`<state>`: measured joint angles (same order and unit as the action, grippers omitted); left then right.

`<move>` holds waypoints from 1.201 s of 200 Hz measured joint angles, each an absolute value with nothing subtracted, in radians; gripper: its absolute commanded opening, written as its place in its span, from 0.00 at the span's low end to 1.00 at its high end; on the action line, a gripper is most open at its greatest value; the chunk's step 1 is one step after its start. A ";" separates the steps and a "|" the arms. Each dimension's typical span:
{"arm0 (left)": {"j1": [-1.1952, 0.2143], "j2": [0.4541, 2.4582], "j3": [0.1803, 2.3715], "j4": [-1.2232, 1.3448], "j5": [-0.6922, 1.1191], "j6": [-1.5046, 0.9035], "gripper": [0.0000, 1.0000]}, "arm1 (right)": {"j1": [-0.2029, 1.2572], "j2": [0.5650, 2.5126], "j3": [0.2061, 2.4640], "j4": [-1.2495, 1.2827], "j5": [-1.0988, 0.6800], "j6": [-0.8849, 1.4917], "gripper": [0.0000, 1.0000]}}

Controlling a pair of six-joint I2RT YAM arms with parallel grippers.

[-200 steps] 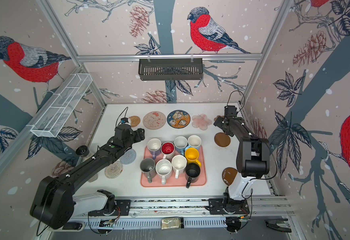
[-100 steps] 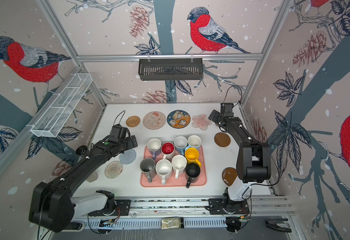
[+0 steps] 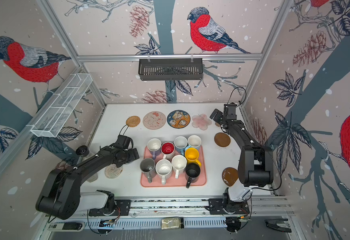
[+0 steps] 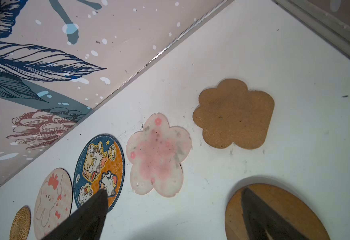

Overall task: Place cups on coasters
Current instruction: Move the coaster to the top-left of the table.

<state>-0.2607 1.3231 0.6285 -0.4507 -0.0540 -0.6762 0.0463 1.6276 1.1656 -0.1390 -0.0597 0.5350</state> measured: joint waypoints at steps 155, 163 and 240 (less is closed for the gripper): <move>-0.135 1.598 0.803 -0.268 -0.110 -0.706 0.90 | 0.072 1.626 1.145 -0.114 -0.081 0.550 0.99; -0.120 1.636 0.836 -0.258 -0.112 -0.699 0.90 | 0.073 1.623 1.144 -0.114 -0.081 0.549 1.00; -0.007 1.937 1.197 -0.248 -0.163 -0.614 0.88 | 0.078 1.604 1.137 -0.113 -0.077 0.548 1.00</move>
<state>-0.0074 1.9373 1.1969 -0.2481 -0.1635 -0.6136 0.0776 1.6035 1.1374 -0.1135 -0.0769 0.5480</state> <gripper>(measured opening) 0.884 0.995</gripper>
